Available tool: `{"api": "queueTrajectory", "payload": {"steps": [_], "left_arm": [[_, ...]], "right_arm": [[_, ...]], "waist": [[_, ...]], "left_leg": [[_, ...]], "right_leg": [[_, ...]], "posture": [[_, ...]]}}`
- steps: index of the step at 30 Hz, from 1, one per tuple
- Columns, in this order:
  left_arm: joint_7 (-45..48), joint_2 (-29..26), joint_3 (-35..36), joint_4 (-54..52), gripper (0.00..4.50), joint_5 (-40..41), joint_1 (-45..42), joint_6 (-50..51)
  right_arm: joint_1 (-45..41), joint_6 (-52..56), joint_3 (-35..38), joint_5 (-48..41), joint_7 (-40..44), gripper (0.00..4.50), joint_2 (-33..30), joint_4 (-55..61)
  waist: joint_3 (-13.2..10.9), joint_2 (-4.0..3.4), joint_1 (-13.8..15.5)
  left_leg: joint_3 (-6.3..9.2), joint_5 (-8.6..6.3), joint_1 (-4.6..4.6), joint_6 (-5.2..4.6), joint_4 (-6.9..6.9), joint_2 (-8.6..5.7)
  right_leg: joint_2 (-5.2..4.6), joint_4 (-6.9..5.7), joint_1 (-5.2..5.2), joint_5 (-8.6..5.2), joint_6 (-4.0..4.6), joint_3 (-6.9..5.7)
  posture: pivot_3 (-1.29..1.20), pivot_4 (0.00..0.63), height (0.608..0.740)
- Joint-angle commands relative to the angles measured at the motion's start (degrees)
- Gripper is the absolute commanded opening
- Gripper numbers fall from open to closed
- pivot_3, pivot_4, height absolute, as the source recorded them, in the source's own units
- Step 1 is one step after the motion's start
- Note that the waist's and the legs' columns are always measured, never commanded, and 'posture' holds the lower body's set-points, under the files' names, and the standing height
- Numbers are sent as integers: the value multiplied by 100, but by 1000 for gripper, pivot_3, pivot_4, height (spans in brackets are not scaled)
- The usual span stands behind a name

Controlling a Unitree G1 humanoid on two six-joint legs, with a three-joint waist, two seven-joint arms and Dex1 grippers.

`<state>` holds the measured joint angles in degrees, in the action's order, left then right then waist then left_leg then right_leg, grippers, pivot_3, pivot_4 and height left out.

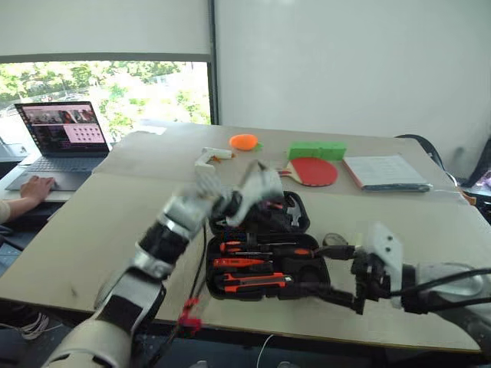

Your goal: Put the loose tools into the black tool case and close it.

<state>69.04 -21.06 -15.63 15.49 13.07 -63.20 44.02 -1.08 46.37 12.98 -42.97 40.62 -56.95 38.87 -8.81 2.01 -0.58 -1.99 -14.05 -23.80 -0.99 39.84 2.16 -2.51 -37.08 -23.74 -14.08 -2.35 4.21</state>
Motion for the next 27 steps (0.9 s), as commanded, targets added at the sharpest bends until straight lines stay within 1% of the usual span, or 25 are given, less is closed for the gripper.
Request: {"api": "queueTrajectory", "payload": {"steps": [1,3,4,5,6,8,10,12,14,17,18,19,21,22,24,26,27], "left_arm": [[324,-308,624,391,2100,415,-269,-191],[666,-668,755,371,2811,499,-251,-429],[920,-890,766,280,3018,537,-163,-556],[1145,-1092,758,183,3525,560,-60,-708],[1436,-1375,756,13,3748,605,97,-825],[1914,-1944,751,-397,4447,689,448,-997],[2248,-2499,808,-934,4478,784,865,-1032],[2280,-2810,916,-1363,4478,857,1194,-1068],[2171,-2981,1022,-1713,4478,898,1441,-1097],[1908,-3026,1147,-2030,4478,957,1591,-989],[1817,-3018,1175,-2074,4500,961,1610,-959],[1745,-3019,1185,-2105,4500,961,1629,-942],[1642,-3030,1170,-2164,4500,942,1680,-982],[1606,-3041,1156,-2188,4500,937,1695,-1002],[1551,-3052,1138,-2226,4500,949,1702,-1008],[1505,-3052,1129,-2238,4500,974,1665,-975],[1495,-3054,1123,-2230,4500,982,1644,-970]], "right_arm": [[-369,-473,3,542,491,4500,-328,-914],[-752,-736,-299,883,804,4500,-466,-1624],[-957,-837,-467,1031,923,4500,-489,-1912],[-1136,-965,-628,1190,1061,4500,-505,-2170],[-1329,-1148,-830,1396,1233,4500,-527,-2445],[-1676,-1517,-1214,1804,1578,4500,-556,-2955],[-2052,-1887,-1596,2210,1877,4500,-509,-3504],[-2381,-2205,-1913,2584,2071,4500,-402,-4023],[-2635,-2632,-2195,2973,2214,4500,-281,-4530],[-2916,-3141,-2453,3354,2426,4500,-63,-5150],[-3000,-3202,-2499,3404,2499,3997,28,-5280],[-3073,-3253,-2535,3454,2557,3807,111,-5391],[-3186,-3385,-2628,3602,2628,3206,250,-5594],[-3216,-3468,-2680,3703,2669,2765,301,-5689],[-3228,-3606,-2741,3853,2730,2169,380,-5833],[-3223,-3727,-2795,3998,2738,1378,463,-6000],[-3243,-3793,-2806,4075,2705,1083,517,-6105]], "waist": [[1,-2,-28],[-1,-4,-56],[-4,-4,-73],[-5,-6,-79],[-5,-7,-84],[-8,-15,-94],[-14,-22,-114],[-16,-23,-100],[-21,-25,-33],[-23,-26,49],[-23,-25,64],[-23,-26,65],[-23,-26,43],[-24,-27,33],[-25,-29,7],[-25,-29,-12],[-25,-29,-15]], "left_leg": [[2,0,2,0,-7,0],[-3,-1,-17,-1,-8,-2],[-2,0,-26,-1,-5,-2],[-4,0,-33,0,-6,-2],[-4,0,-34,0,-5,-1],[-7,0,-31,0,-13,0],[-8,0,-34,0,-12,2],[-9,0,-39,0,-9,2],[-10,0,-43,0,0,2],[-10,1,-43,2,8,-1],[-11,1,-44,2,8,-2],[-11,1,-44,3,10,-2],[-12,1,-43,2,9,-2],[-12,1,-43,2,8,0],[-11,1,-43,2,6,1],[-11,1,-43,2,5,1],[-11,1,-42,3,5,1]], "right_leg": [[0,-2,-2,-3,3,-1],[0,-7,-34,-4,4,8],[0,-12,-43,-4,4,8],[0,-11,-51,-3,4,7],[1,-12,-52,-3,5,7],[0,-9,-51,-3,6,8],[-1,-9,-54,-4,6,6],[-3,-8,-55,-4,5,5],[-8,-7,-56,-4,3,0],[-12,-6,-49,-1,-2,-4],[-13,-6,-49,-1,-3,-4],[-12,-6,-49,0,-3,-5],[-12,-8,-50,0,-3,-3],[-10,-9,-51,0,-3,-3],[-9,-11,-53,0,-1,-3],[-8,-12,-53,0,-1,-3],[-8,-12,-53,0,-1,-3]], "posture": [[0,150,736],[0,150,736],[0,150,736],[0,150,736],[0,150,736],[0,150,736],[0,150,736],[0,150,736],[0,150,736],[0,150,736],[0,150,736],[0,150,736],[0,150,736],[0,150,736],[0,150,736],[0,150,736],[0,150,736]]}}
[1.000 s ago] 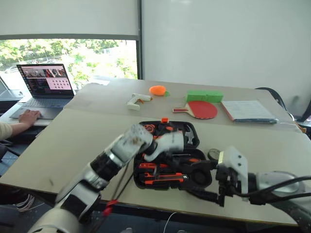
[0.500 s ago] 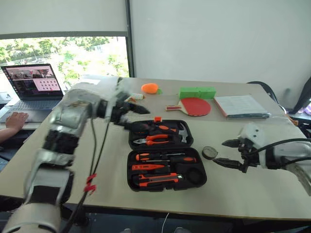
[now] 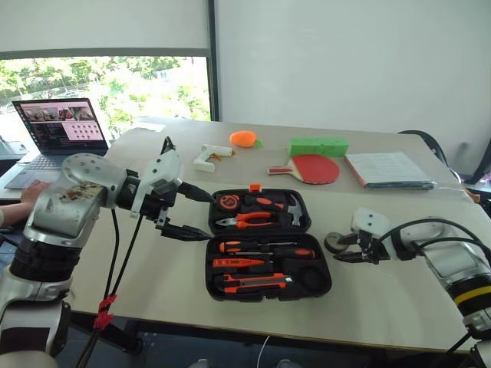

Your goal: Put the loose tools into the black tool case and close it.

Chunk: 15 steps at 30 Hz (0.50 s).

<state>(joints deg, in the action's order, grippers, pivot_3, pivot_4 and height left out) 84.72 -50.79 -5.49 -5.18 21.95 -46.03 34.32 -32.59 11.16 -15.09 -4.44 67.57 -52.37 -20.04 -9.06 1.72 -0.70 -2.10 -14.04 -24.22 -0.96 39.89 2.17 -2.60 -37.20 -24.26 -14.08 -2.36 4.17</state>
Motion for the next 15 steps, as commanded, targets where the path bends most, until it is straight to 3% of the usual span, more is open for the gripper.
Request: {"api": "queueTrajectory", "payload": {"steps": [1,3,4,11,15], "left_arm": [[-82,-82,103,-152,4500,101,-89,-5],[-97,-82,93,-137,4500,122,-100,3],[-96,-84,79,-131,4500,124,-94,-6],[-98,-27,-20,-138,4500,124,-48,-68],[-77,24,-110,-173,4500,110,28,-139]], "right_arm": [[-114,-315,5,282,-19,776,100,-300],[-141,-416,81,351,-86,125,141,-384],[-128,-415,137,319,-25,24,98,-322],[252,249,748,-498,650,24,-416,1371],[653,1394,900,-1410,684,24,-421,3572]], "waist": [[0,0,-6],[0,0,-15],[0,0,-15],[-9,-15,4],[-12,-20,-28]], "left_leg": [[0,0,2,0,0,0],[0,0,7,0,2,0],[-1,1,10,2,2,0],[1,2,2,3,1,-1],[5,2,5,3,-4,5]], "right_leg": [[0,0,2,0,0,0],[0,0,9,1,1,0],[0,-2,10,2,1,2],[0,-2,2,2,1,0],[5,-6,1,2,3,0]], "posture": [[0,150,736],[0,150,736],[0,150,736],[0,150,736],[0,150,736]]}}
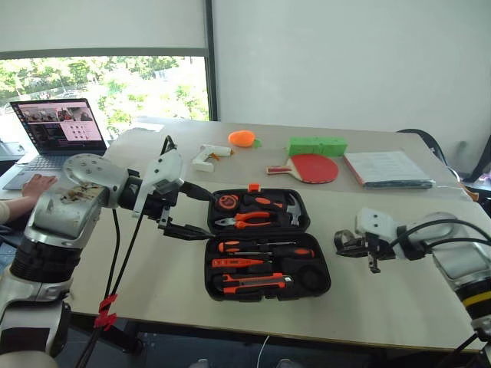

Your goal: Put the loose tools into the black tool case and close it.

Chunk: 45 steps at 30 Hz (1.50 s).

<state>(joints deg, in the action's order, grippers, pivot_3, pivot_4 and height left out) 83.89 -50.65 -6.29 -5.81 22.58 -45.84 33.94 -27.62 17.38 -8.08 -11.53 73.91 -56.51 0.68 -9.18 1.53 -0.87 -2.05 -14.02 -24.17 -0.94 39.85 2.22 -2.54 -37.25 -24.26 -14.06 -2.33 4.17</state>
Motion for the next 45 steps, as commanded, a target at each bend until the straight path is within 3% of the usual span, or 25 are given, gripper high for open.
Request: {"api": "queueTrajectory", "payload": {"steps": [1,6,12,24,32,33,36,38,45], "left_arm": [[6,23,-54,-87,4500,29,4,-131],[6,65,-135,-6,4500,13,-62,-192],[22,44,-133,12,4500,3,-28,-269],[23,15,-111,-19,4500,9,-50,-277],[29,37,-147,45,4500,-35,-110,-308],[28,44,-154,59,4500,-45,-115,-320],[24,72,-176,115,4500,-77,-133,-377],[21,77,-184,144,4500,-82,-137,-407],[-598,47,99,232,4500,-30,265,119]], "right_arm": [[209,915,151,-767,24,24,2,1786],[423,1146,-215,-503,-133,24,-73,2379],[524,999,-544,31,-209,24,-219,2214],[307,1282,-824,195,-171,24,-57,2269],[149,1613,-697,-58,-30,2442,-165,2478],[145,1639,-666,-87,-17,2983,-182,2501],[189,1626,-614,-111,-13,3625,-236,2515],[252,1569,-569,-115,-59,4338,-269,2517],[410,2603,944,-1358,-678,4458,84,2610]], "waist": [[0,-1,-11],[-1,1,18],[-2,1,29],[-2,1,5],[-2,1,13],[-2,1,13],[-2,1,13],[-2,1,13],[-2,2,8]], "left_leg": [[2,0,0,0,0,3],[3,1,1,1,15,0],[0,1,-1,1,24,-5],[1,1,1,1,24,-3],[1,1,0,1,24,-3],[1,1,0,1,24,-3],[1,1,1,1,24,-3],[1,1,1,1,24,-3],[3,1,0,1,23,-3]], "right_leg": [[4,0,0,0,2,-1],[3,-13,3,-1,3,-1],[-2,-22,-1,-2,1,-1],[0,-32,-4,-5,5,-1],[0,-31,-4,-5,5,-1],[0,-31,-4,-5,5,-1],[0,-31,-4,-6,5,-1],[0,-30,-3,-6,5,-1],[0,-32,-4,-5,5,-1]], "posture": [[0,150,736],[0,150,736],[0,150,736],[0,150,736],[0,150,736],[0,150,736],[0,150,736],[0,150,736],[0,150,736]]}}
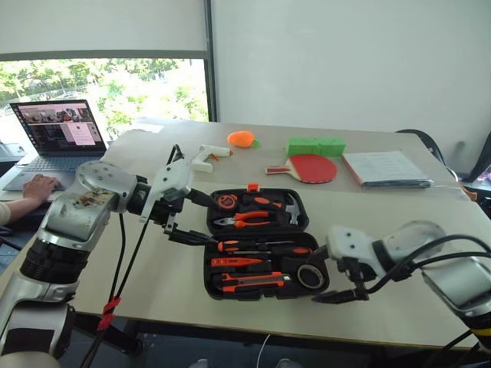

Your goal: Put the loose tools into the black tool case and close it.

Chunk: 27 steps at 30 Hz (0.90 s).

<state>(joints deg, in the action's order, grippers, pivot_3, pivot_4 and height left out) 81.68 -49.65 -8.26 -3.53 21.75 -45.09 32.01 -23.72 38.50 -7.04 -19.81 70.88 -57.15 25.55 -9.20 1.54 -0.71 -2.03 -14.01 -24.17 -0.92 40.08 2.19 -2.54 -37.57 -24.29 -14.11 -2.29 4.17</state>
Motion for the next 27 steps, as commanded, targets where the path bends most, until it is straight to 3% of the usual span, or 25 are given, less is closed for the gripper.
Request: {"api": "queueTrajectory", "payload": {"steps": [1,5,6,7,8,14,18,20,27], "left_arm": [[-571,-85,354,16,4500,-7,353,413],[-1473,-135,476,15,4500,-329,829,923],[-1677,-97,488,42,4500,-375,876,1065],[-1863,-63,489,90,4500,-415,898,1213],[-1977,-56,442,126,3974,-484,955,1235],[-2031,-82,41,-4,1988,-612,1253,1242],[-1952,21,-263,30,428,-709,1289,1085],[-1880,83,-453,36,56,-726,1291,1085],[-1556,257,-953,-18,56,-786,1211,920]], "right_arm": [[31,708,1091,-649,-585,4458,227,32],[55,1228,1577,-732,-1228,4458,389,-427],[67,1188,1556,-671,-1306,3949,397,-551],[77,1129,1499,-599,-1368,3775,394,-661],[89,1005,1394,-474,-1443,3400,398,-807],[68,222,706,193,-1676,1419,533,-1542],[-27,-238,326,506,-1696,10,725,-1926],[-60,-445,131,662,-1650,0,794,-2094],[-112,-815,-252,851,-1401,0,960,-2166]], "waist": [[0,0,-15],[-1,2,-16],[-2,4,-12],[-4,6,-8],[-4,7,7],[-4,7,-2],[-4,7,-6],[-4,6,-7],[-4,7,-4]], "left_leg": [[1,0,1,0,-1,2],[1,0,6,0,-5,1],[1,0,5,0,-4,1],[1,0,5,0,-3,1],[1,0,4,0,-2,0],[-2,0,1,0,-9,-2],[-3,0,0,0,-12,-2],[-3,0,0,1,-11,-2],[-4,0,-1,1,-10,-2]], "right_leg": [[1,0,1,0,0,0],[1,-5,2,0,1,2],[1,-5,1,0,1,1],[0,-6,1,0,1,1],[0,-4,1,0,1,1],[-3,3,-1,0,0,2],[-1,1,-5,0,1,2],[-2,1,-4,0,1,2],[-2,1,-5,0,1,2]], "posture": [[0,150,736],[0,150,736],[0,150,736],[0,150,736],[0,150,736],[0,150,736],[0,150,736],[0,150,736],[0,150,736]]}}
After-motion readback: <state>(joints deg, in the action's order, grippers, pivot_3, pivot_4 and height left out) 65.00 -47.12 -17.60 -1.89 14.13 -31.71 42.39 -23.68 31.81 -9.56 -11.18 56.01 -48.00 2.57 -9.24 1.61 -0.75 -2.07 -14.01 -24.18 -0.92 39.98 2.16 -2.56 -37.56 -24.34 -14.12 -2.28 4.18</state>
